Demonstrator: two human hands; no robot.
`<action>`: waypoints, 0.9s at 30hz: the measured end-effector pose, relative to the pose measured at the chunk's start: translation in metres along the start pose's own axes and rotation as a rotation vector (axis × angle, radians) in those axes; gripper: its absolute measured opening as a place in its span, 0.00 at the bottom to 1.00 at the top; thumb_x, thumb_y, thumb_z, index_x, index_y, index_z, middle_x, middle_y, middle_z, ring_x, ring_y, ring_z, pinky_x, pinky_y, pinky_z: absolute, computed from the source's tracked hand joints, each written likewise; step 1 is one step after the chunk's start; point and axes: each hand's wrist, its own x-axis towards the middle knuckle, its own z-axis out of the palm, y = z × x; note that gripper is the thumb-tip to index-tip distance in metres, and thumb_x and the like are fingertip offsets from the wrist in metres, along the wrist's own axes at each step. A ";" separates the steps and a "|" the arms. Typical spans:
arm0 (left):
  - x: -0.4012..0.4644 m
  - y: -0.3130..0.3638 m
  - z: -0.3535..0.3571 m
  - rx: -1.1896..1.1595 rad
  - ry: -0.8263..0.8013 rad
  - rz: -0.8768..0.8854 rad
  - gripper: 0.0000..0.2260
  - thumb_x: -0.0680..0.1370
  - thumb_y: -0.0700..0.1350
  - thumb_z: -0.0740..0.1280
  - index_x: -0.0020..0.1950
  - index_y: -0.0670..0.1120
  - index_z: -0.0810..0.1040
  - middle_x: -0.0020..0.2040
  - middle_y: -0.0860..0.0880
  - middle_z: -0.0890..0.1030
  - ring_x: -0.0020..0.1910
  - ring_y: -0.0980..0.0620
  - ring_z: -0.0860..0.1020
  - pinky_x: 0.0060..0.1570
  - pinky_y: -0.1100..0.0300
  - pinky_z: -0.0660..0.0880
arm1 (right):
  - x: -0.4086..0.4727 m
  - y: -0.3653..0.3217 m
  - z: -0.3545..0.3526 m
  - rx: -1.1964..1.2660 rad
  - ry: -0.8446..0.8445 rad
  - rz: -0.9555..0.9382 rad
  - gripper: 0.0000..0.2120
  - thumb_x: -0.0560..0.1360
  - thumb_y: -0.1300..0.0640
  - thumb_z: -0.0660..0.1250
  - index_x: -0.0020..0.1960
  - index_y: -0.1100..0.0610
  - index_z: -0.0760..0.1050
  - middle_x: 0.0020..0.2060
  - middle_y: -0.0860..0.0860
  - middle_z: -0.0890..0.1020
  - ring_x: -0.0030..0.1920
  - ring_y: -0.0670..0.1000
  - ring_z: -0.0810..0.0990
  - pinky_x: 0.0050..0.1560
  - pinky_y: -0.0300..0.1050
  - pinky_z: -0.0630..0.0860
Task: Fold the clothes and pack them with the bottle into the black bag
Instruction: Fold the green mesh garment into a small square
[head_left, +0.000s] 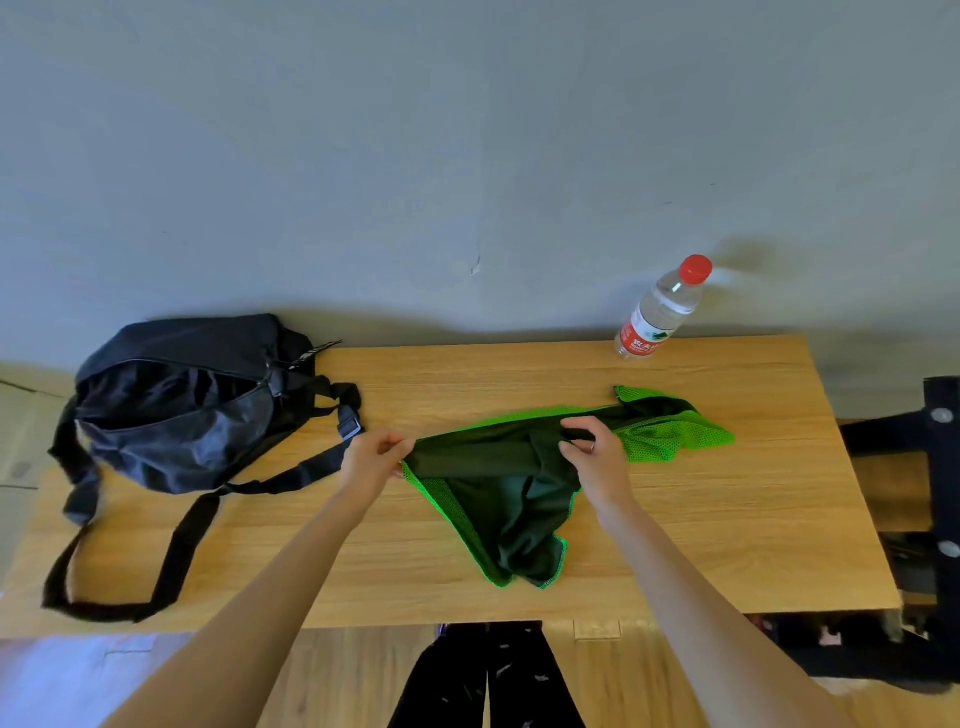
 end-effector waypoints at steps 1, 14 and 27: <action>-0.001 -0.002 -0.005 -0.008 -0.004 -0.004 0.06 0.79 0.40 0.64 0.43 0.45 0.78 0.40 0.47 0.80 0.36 0.53 0.78 0.31 0.72 0.74 | -0.001 -0.001 0.000 -0.039 0.006 -0.021 0.12 0.76 0.67 0.64 0.55 0.53 0.75 0.47 0.52 0.80 0.46 0.49 0.79 0.46 0.42 0.76; -0.026 -0.037 -0.015 0.450 -0.065 0.317 0.14 0.74 0.38 0.69 0.58 0.48 0.75 0.54 0.54 0.73 0.54 0.57 0.71 0.53 0.63 0.68 | -0.025 0.026 0.021 -0.620 0.065 -0.346 0.14 0.73 0.66 0.67 0.57 0.57 0.73 0.54 0.52 0.76 0.55 0.51 0.73 0.51 0.41 0.70; -0.072 -0.069 0.069 1.156 -0.525 0.693 0.21 0.79 0.46 0.63 0.71 0.48 0.65 0.67 0.48 0.65 0.67 0.48 0.62 0.64 0.54 0.62 | -0.080 0.102 0.019 -1.143 -0.327 -0.570 0.25 0.57 0.56 0.81 0.51 0.52 0.77 0.56 0.49 0.76 0.55 0.52 0.78 0.52 0.45 0.77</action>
